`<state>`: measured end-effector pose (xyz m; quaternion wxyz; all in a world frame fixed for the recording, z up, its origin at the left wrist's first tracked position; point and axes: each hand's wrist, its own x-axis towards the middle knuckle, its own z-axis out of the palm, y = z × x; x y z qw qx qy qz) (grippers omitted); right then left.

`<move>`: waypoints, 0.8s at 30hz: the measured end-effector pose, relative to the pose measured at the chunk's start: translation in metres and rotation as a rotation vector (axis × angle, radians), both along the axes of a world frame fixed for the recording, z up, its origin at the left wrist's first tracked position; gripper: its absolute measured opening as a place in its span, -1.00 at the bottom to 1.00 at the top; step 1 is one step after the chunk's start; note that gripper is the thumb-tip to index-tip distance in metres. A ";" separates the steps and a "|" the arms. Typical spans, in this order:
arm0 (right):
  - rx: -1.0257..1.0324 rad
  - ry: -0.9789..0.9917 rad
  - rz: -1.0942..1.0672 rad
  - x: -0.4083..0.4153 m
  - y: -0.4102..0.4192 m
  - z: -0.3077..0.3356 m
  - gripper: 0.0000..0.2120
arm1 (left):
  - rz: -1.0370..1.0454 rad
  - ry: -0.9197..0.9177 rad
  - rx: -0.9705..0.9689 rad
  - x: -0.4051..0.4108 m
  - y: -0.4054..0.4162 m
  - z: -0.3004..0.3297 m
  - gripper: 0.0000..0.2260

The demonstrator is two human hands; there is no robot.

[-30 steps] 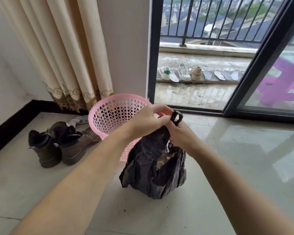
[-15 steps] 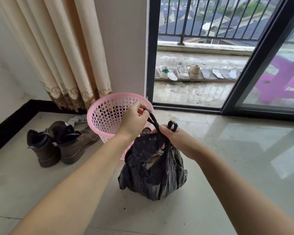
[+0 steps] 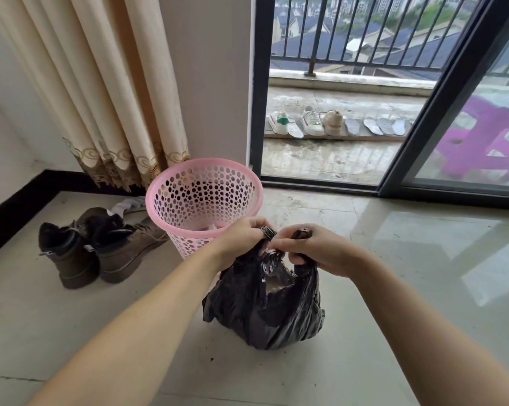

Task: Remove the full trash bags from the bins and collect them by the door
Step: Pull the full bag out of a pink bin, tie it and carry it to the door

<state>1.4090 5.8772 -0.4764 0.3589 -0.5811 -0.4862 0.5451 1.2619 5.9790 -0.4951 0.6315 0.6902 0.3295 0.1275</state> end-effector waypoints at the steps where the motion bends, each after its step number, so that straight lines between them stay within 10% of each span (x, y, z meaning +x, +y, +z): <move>1: 0.003 -0.157 -0.030 0.000 0.000 -0.002 -0.95 | -0.018 -0.002 -0.061 0.000 0.000 -0.002 -0.80; 7: 0.139 -0.718 -0.313 -0.007 0.002 -0.026 -0.81 | -0.067 -0.090 -0.540 -0.006 0.001 -0.007 -0.76; 15: 0.438 -0.947 -0.291 -0.027 0.003 -0.034 -0.80 | -0.232 -0.063 -0.598 -0.015 0.003 -0.025 -0.60; 24: 0.271 -1.027 -0.061 -0.012 -0.003 -0.057 -0.60 | -0.041 0.029 -0.354 -0.019 0.018 -0.034 -0.86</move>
